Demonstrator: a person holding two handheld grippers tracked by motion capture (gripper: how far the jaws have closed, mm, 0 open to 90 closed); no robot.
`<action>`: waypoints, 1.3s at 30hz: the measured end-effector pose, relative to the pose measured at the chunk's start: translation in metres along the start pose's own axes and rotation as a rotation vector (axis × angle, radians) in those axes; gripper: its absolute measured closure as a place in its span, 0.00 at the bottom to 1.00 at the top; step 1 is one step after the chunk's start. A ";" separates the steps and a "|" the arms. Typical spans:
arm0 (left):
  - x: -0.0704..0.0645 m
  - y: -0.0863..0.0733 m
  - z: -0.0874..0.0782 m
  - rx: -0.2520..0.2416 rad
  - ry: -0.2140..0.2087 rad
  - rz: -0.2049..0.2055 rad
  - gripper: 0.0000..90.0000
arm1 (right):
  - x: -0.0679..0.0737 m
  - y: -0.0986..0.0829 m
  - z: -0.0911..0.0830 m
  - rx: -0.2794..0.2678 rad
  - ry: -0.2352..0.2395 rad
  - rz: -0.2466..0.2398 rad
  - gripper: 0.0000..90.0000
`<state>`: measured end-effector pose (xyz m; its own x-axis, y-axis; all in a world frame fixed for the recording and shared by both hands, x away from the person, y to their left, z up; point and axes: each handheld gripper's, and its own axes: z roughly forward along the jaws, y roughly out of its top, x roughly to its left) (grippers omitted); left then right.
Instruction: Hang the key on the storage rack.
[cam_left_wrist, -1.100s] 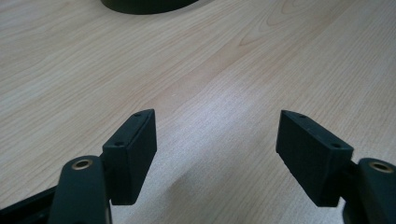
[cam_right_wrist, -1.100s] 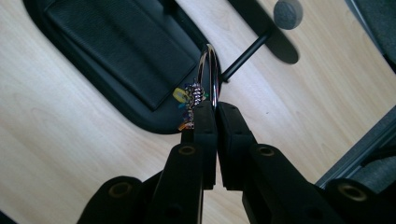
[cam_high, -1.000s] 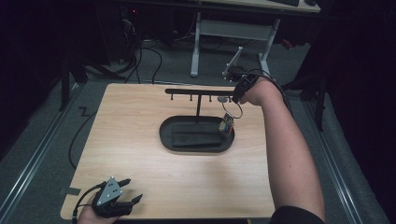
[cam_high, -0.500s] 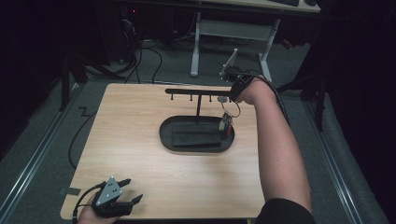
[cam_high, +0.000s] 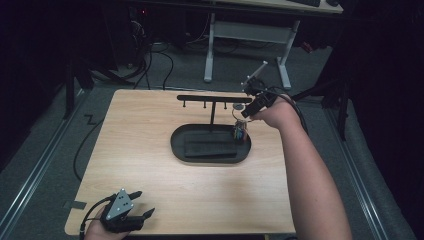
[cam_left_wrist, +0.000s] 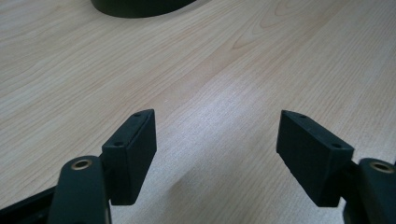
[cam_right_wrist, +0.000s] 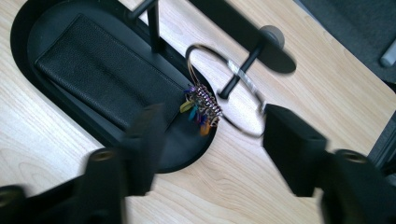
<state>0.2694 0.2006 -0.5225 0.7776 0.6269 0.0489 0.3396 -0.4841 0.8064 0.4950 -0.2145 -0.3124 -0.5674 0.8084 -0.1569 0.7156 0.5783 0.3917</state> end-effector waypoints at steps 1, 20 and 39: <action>0.000 0.000 0.000 0.000 -0.003 0.000 0.32 | 0.002 -0.006 0.000 -0.022 -0.001 0.000 0.35; -0.003 0.010 0.009 -0.018 -0.023 0.005 0.32 | 0.049 -0.125 0.027 -0.349 -0.041 0.101 0.12; -0.012 0.012 0.013 -0.024 -0.013 0.024 0.32 | 0.107 -0.272 0.086 -0.571 -0.066 0.192 0.16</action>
<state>0.2714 0.1792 -0.5207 0.7921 0.6074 0.0612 0.3082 -0.4844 0.8188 0.2749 -0.2760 -0.5137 -0.4104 0.9080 -0.0841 0.4601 0.2858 0.8406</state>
